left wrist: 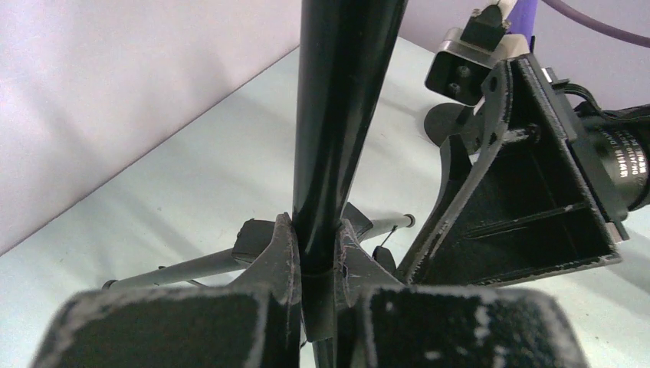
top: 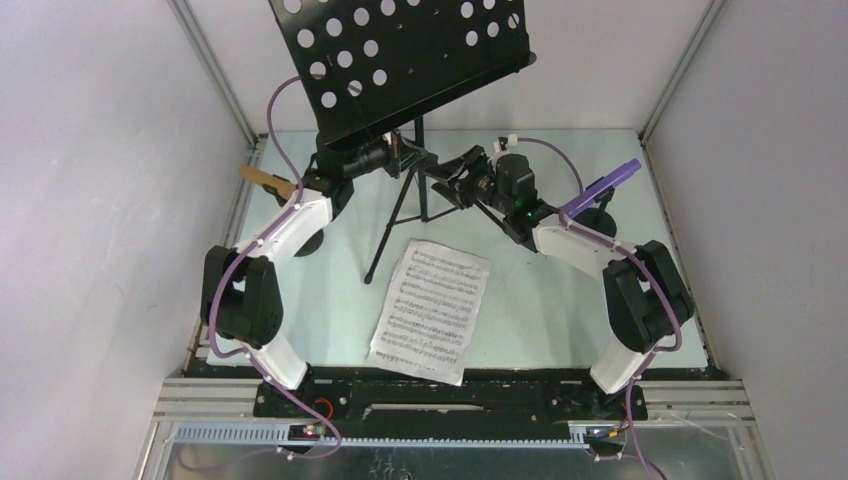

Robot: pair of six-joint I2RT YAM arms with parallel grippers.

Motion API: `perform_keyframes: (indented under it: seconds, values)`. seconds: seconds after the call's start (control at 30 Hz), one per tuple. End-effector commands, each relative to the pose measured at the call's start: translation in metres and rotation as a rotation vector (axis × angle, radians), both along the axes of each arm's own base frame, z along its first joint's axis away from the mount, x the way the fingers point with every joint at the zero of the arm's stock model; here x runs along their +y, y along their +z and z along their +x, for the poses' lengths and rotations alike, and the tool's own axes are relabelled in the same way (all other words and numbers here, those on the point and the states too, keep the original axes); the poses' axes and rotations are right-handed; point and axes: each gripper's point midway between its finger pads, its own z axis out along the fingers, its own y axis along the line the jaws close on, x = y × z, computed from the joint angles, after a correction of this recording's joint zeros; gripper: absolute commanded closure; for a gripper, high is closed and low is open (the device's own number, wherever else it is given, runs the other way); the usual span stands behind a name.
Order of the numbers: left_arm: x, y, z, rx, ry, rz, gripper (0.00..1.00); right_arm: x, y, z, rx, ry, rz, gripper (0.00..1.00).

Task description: Pack up the instrument practice props

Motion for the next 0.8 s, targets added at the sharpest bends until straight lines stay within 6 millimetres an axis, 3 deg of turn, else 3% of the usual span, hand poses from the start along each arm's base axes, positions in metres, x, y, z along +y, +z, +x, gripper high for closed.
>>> perform_keyframes:
  seconds: [0.0, 0.47, 0.77]
  values:
    - [-0.003, 0.015, 0.004, 0.012, 0.007, -0.028, 0.92, 0.001, 0.031, 0.013, -0.057, -0.008, 0.066, 0.38]
    - [-0.003, 0.015, 0.004, 0.012, 0.006, -0.028, 0.92, 0.001, 0.031, 0.026, -0.067, -0.006, 0.074, 0.45]
    - [-0.003, 0.014, 0.004, 0.012, 0.007, -0.026, 0.92, 0.008, 0.025, 0.029, -0.052, 0.021, 0.074, 0.63]
